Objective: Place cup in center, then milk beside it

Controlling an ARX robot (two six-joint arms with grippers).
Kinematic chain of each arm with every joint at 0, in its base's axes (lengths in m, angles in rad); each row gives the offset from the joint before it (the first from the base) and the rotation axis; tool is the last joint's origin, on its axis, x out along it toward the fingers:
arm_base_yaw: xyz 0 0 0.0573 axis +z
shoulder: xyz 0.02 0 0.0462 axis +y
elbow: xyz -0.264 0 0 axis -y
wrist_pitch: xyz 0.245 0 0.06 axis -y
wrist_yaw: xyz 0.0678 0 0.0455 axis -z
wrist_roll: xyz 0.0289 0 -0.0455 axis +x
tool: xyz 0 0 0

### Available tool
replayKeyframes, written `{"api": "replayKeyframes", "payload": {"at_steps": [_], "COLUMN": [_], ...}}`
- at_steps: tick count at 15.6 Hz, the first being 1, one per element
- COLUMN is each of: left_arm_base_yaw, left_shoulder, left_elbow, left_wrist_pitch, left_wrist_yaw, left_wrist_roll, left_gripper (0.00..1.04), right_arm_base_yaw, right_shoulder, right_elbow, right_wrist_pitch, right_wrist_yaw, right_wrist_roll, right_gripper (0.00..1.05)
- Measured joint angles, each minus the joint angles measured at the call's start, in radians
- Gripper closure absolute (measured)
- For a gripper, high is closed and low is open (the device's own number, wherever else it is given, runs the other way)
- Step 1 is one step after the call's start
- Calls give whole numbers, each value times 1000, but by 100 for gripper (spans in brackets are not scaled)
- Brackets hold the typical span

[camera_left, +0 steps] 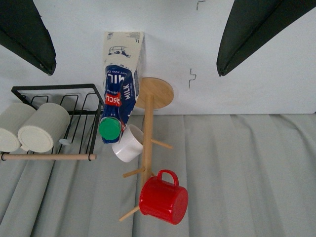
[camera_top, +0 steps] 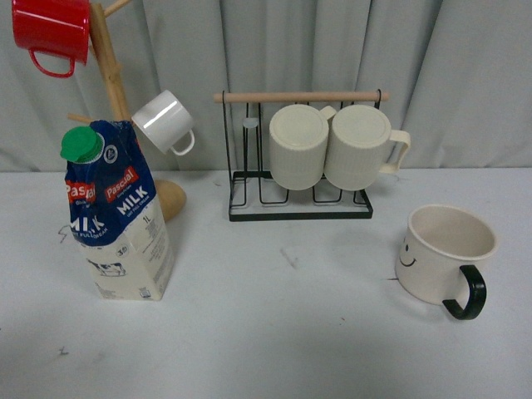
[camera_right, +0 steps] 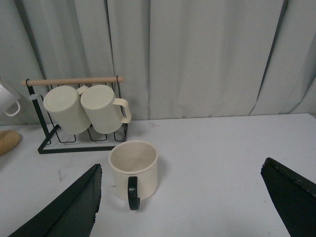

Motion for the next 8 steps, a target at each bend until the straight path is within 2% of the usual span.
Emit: {"api": "replayKeyframes", "payload": {"at_steps": [8], "left_arm_base_yaw": [0], "left_shoulder": [0], "left_elbow": [0], "left_wrist_pitch": [0], "left_wrist_yaw": [0], "left_wrist_roll": [0], "left_gripper": [7], "right_arm_base_yaw": [0], "right_shoulder": [0], "right_elbow": [0], "right_wrist_pitch": [0], "right_wrist_yaw": [0], "right_wrist_roll": [0], "right_gripper": [6]}}
